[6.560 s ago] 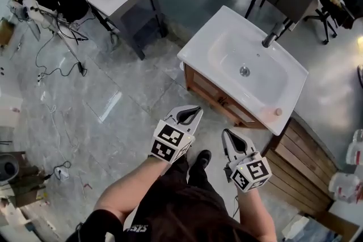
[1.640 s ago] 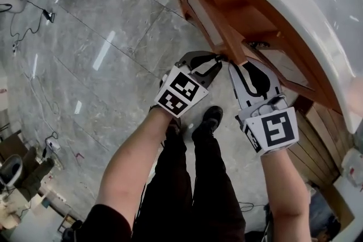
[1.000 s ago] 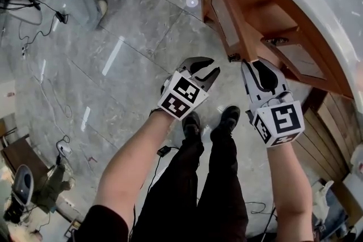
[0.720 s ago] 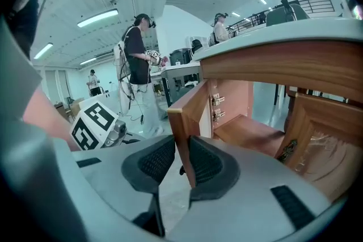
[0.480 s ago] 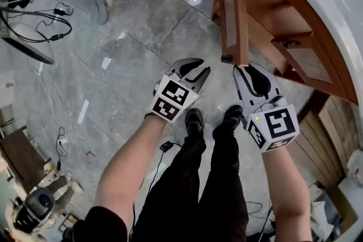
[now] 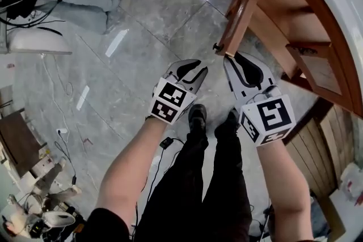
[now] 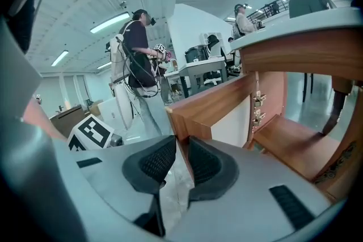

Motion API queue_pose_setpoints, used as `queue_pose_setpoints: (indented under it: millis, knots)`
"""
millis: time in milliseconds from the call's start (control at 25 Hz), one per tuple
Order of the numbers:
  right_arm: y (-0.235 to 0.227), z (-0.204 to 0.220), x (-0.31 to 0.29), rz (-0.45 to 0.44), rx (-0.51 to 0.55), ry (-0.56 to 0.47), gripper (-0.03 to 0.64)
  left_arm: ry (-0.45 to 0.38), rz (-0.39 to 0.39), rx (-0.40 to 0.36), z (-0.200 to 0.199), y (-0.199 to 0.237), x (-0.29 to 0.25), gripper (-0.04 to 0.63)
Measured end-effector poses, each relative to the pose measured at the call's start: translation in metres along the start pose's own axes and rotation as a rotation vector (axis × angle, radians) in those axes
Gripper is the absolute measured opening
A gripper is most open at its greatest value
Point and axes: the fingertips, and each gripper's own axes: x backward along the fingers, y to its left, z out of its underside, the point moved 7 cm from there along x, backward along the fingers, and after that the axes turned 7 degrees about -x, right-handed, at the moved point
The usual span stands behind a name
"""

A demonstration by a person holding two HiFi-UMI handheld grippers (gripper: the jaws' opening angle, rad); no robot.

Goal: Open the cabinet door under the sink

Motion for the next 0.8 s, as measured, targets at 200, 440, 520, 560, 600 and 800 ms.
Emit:
queue_pose_setpoints:
  millis: [200, 440, 520, 560, 600, 800]
  knots:
    - [0.013, -0.007, -0.019, -0.045, 0.011, 0.006, 0.081, -0.014, -0.027, 0.024, 0.001, 0.010, 0.010, 0.100]
    - [0.007, -0.009, -0.024, -0.053, -0.005, 0.008, 0.080, 0.008, -0.009, 0.022, 0.006, 0.007, 0.003, 0.095]
    - [-0.002, -0.009, -0.023, -0.038, -0.018, 0.005, 0.080, 0.018, 0.006, 0.017, 0.005, 0.004, -0.004, 0.094]
    - [-0.007, -0.008, -0.021, -0.029, -0.026, 0.002, 0.080, 0.021, 0.014, 0.012, 0.004, 0.003, -0.008, 0.092]
    - [-0.013, -0.006, -0.018, -0.020, -0.035, -0.003, 0.080, 0.021, 0.022, 0.005, 0.002, 0.001, -0.012, 0.092]
    - [-0.040, -0.001, 0.009, 0.067, -0.089, -0.018, 0.078, 0.024, 0.077, -0.049, -0.017, -0.017, -0.035, 0.083]
